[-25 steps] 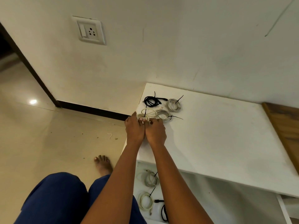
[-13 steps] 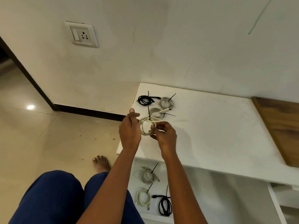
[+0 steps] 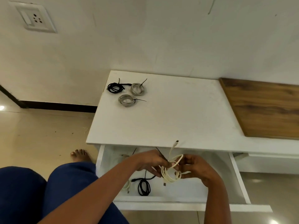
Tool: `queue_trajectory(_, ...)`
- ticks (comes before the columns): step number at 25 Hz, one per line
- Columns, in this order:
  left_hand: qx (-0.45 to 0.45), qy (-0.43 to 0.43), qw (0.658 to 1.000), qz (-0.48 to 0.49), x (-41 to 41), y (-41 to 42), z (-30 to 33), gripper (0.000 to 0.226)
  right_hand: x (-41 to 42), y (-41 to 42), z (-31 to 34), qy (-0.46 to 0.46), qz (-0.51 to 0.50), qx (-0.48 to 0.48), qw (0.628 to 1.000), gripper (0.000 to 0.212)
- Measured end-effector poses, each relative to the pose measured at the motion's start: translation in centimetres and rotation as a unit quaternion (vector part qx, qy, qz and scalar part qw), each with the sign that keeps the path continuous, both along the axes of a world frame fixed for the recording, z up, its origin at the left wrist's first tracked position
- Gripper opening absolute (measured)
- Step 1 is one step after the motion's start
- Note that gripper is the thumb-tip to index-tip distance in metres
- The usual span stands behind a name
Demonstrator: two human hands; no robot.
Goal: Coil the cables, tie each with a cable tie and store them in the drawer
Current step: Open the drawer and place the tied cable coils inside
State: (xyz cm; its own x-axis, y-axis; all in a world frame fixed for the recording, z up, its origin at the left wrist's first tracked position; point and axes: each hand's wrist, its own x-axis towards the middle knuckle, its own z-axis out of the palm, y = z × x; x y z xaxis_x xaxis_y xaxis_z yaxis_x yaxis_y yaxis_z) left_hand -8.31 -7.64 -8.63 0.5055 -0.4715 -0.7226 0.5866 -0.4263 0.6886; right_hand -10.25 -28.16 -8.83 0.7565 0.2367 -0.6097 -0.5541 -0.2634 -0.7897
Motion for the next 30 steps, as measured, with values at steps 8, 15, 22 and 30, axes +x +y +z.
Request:
queue_trajectory(8,0.071,0.101,0.963,0.239,0.5,-2.3,-8.7,0.023,1.9,2.1,-8.8,0.075,-0.095,-0.079,0.99,0.016)
queue_trajectory(15,0.074,0.12,0.928,0.346,3.0,-1.7,-14.1,0.024,5.2,4.5,-15.8,0.072,-0.136,-0.119,0.981,0.033)
queue_trajectory(22,0.082,0.15,0.933,0.317,3.3,-1.8,-16.2,0.028,4.9,5.6,-19.2,0.093,-0.12,-0.177,0.972,0.031)
queue_trajectory(30,0.187,0.044,0.976,0.099,3.2,-1.6,-14.2,0.039,5.1,5.3,-17.8,0.067,-0.043,-0.214,0.974,0.037)
